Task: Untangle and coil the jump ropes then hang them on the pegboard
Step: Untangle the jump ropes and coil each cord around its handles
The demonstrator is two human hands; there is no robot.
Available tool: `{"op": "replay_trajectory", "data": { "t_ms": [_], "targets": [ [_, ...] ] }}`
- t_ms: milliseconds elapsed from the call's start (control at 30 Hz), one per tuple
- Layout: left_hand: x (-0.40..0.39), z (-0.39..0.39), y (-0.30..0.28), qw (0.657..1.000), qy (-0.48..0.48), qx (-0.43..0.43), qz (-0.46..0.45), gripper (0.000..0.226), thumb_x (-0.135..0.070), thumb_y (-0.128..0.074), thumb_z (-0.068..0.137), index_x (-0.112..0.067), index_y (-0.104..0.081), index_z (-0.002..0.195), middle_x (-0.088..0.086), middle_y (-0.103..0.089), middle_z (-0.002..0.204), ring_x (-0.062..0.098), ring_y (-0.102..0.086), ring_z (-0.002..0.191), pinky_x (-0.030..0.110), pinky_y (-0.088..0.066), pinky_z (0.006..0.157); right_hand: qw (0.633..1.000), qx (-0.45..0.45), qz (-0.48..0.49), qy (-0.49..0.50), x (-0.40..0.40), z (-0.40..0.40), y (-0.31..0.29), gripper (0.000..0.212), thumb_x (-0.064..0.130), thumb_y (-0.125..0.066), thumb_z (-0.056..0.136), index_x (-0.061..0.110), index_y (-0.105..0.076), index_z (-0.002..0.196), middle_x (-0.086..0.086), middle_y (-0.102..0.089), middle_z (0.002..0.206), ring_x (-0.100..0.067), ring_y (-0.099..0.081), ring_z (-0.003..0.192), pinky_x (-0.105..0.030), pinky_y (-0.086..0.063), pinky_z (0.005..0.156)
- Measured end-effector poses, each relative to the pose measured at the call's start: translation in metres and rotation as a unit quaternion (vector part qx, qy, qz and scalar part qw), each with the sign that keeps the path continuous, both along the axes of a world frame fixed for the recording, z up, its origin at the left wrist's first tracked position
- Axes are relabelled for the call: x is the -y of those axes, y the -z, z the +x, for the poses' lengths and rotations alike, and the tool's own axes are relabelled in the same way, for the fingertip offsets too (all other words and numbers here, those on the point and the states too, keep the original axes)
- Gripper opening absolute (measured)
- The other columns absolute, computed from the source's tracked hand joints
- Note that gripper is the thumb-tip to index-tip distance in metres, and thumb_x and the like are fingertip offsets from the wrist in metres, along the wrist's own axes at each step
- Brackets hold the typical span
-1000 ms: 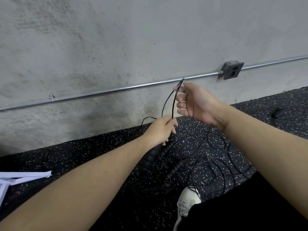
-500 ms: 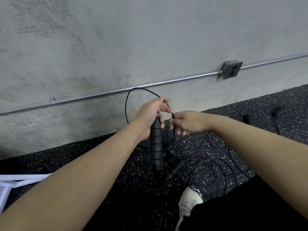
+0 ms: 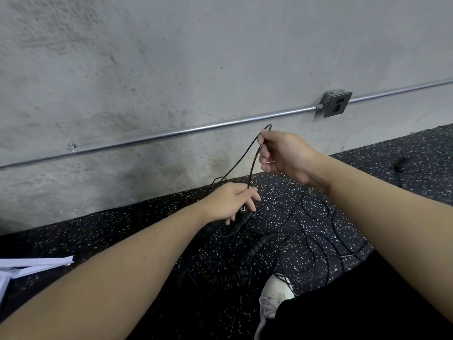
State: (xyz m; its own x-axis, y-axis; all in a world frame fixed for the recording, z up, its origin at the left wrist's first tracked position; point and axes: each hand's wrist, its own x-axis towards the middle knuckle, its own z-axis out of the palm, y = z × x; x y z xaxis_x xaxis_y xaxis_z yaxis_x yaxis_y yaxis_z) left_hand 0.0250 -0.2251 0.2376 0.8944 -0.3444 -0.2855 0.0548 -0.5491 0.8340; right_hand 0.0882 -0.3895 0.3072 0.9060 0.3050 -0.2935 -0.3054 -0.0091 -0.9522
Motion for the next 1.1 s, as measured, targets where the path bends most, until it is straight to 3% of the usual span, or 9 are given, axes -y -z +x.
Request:
{"op": "replay_trajectory", "data": {
  "t_ms": [100, 233, 333, 433, 567, 667, 800, 900, 1100],
  "targets": [
    [-0.002, 0.008, -0.003, 0.998, -0.054, 0.005, -0.036, 0.034, -0.037, -0.041, 0.110, -0.017, -0.069, 0.107, -0.005, -0.079, 0.096, 0.012, -0.047, 0.041, 0.026, -0.046, 0.042, 0.999, -0.029, -0.021, 0.012, 0.002, 0.003, 0.004, 0.036, 0.045, -0.033, 0.107, 0.018, -0.058, 0.105, 0.003, -0.050, 0.060, -0.012, -0.039, 0.048, -0.023, -0.038, 0.048],
    [-0.006, 0.016, -0.019, 0.992, -0.101, 0.026, -0.077, 0.035, -0.034, -0.040, 0.110, -0.013, -0.068, 0.106, -0.004, -0.079, 0.091, 0.016, -0.046, 0.042, 0.029, -0.047, 0.048, 0.983, -0.032, -0.157, -0.090, 0.003, -0.003, 0.010, 0.034, 0.032, -0.033, 0.106, 0.019, -0.049, 0.133, -0.002, -0.059, 0.079, -0.013, -0.047, 0.057, -0.028, -0.046, 0.051],
    [-0.007, 0.019, -0.030, 0.975, -0.146, 0.000, -0.167, 0.030, -0.028, -0.044, 0.109, -0.009, -0.065, 0.103, 0.005, -0.078, 0.085, 0.017, -0.045, 0.044, 0.028, -0.043, 0.044, 0.913, 0.039, -0.330, -0.235, 0.001, -0.013, 0.014, 0.031, 0.026, -0.039, 0.105, 0.023, -0.041, 0.136, -0.006, -0.062, 0.117, -0.017, -0.060, 0.085, -0.039, -0.059, 0.079],
    [-0.011, 0.021, -0.036, 0.949, -0.196, -0.038, -0.242, 0.025, -0.028, -0.046, 0.108, -0.010, -0.061, 0.100, 0.008, -0.076, 0.083, 0.015, -0.044, 0.044, 0.025, -0.040, 0.042, 0.866, 0.035, -0.364, -0.341, -0.003, -0.018, 0.013, 0.039, 0.025, -0.044, 0.103, 0.030, -0.038, 0.141, 0.005, -0.049, 0.141, -0.015, -0.060, 0.115, -0.046, -0.054, 0.101],
    [-0.016, 0.023, -0.047, 0.892, -0.253, -0.084, -0.366, 0.026, -0.032, -0.044, 0.109, -0.012, -0.058, 0.101, 0.003, -0.076, 0.083, 0.010, -0.042, 0.043, 0.023, -0.040, 0.040, 0.874, 0.033, -0.323, -0.361, -0.004, -0.020, 0.011, 0.042, 0.036, -0.061, 0.098, 0.039, -0.043, 0.136, 0.010, -0.059, 0.132, -0.011, -0.058, 0.121, -0.042, -0.051, 0.104],
    [-0.019, 0.019, -0.054, 0.862, -0.276, -0.099, -0.414, 0.025, -0.033, -0.045, 0.109, -0.013, -0.059, 0.104, 0.001, -0.077, 0.084, 0.008, -0.042, 0.043, 0.021, -0.039, 0.039, 0.881, 0.101, -0.334, -0.319, -0.009, -0.018, 0.015, 0.038, 0.044, -0.068, 0.094, 0.024, -0.054, 0.123, 0.007, -0.065, 0.115, -0.010, -0.063, 0.103, -0.046, -0.054, 0.100],
    [-0.027, 0.018, -0.055, 0.891, -0.306, -0.037, -0.333, 0.037, -0.045, -0.049, 0.106, -0.013, -0.069, 0.106, -0.001, -0.078, 0.098, 0.012, -0.044, 0.043, 0.023, -0.041, 0.042, 0.931, 0.102, -0.243, -0.251, -0.020, -0.017, 0.014, 0.035, 0.039, -0.069, 0.093, 0.015, -0.056, 0.115, 0.000, -0.070, 0.105, -0.015, -0.071, 0.095, -0.044, -0.058, 0.096],
    [-0.035, 0.014, -0.052, 0.904, -0.325, -0.005, -0.278, 0.049, -0.057, -0.051, 0.101, -0.012, -0.071, 0.102, -0.001, -0.075, 0.094, 0.014, -0.048, 0.044, 0.026, -0.043, 0.045, 0.967, 0.092, -0.150, -0.182, -0.031, -0.020, 0.002, 0.030, 0.041, -0.063, 0.096, 0.014, -0.059, 0.110, -0.005, -0.070, 0.098, -0.021, -0.071, 0.085, -0.038, -0.061, 0.077],
    [-0.053, 0.008, -0.059, 0.868, -0.381, 0.016, -0.317, 0.043, -0.055, -0.052, 0.101, -0.016, -0.062, 0.087, 0.001, -0.061, 0.091, 0.014, -0.046, 0.044, 0.025, -0.042, 0.043, 0.999, -0.038, -0.011, -0.036, -0.065, -0.025, -0.014, 0.042, 0.053, -0.062, 0.095, 0.014, -0.064, 0.108, -0.003, -0.060, 0.076, -0.013, -0.053, 0.055, -0.035, -0.059, 0.063]
  ]
}}
